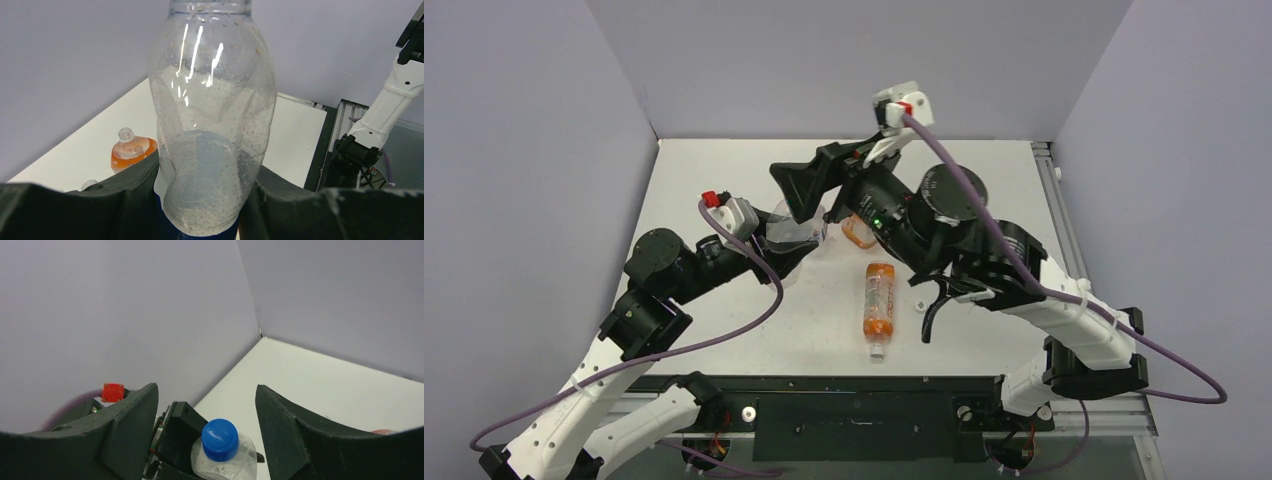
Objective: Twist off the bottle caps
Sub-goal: Pick up the plastic bottle at the center of the board, then unscrew the bottle cap from the plastic bottle.
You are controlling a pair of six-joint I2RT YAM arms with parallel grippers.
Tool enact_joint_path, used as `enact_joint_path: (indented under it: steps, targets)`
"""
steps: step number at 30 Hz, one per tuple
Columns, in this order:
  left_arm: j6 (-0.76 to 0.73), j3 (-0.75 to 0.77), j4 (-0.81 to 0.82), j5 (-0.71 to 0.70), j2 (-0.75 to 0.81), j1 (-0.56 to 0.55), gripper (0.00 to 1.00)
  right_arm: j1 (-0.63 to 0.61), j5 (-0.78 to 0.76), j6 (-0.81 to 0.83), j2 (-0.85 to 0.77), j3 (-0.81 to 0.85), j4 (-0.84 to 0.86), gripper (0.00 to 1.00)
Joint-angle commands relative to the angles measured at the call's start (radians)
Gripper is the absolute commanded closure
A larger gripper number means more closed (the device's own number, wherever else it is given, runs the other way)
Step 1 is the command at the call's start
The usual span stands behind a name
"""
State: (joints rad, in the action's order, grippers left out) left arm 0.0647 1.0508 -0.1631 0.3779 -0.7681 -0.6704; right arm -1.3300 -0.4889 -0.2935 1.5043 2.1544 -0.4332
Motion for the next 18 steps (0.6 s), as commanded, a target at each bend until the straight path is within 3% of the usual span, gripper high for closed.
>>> enact_joint_path:
  steps: [1,13,18]
  targets:
    - [-0.083,0.017,0.016,0.007,0.006,0.001,0.97,0.043,0.122,-0.06,0.035,0.019,-0.156,0.35]
    - [-0.074,0.029,0.026,0.001,-0.002,0.0,0.99,0.067,0.151,-0.088,0.023,-0.031,-0.132,0.51]
    - [-0.057,0.038,0.026,0.001,-0.006,0.0,0.99,0.067,0.145,-0.087,0.033,-0.037,-0.138,0.43]
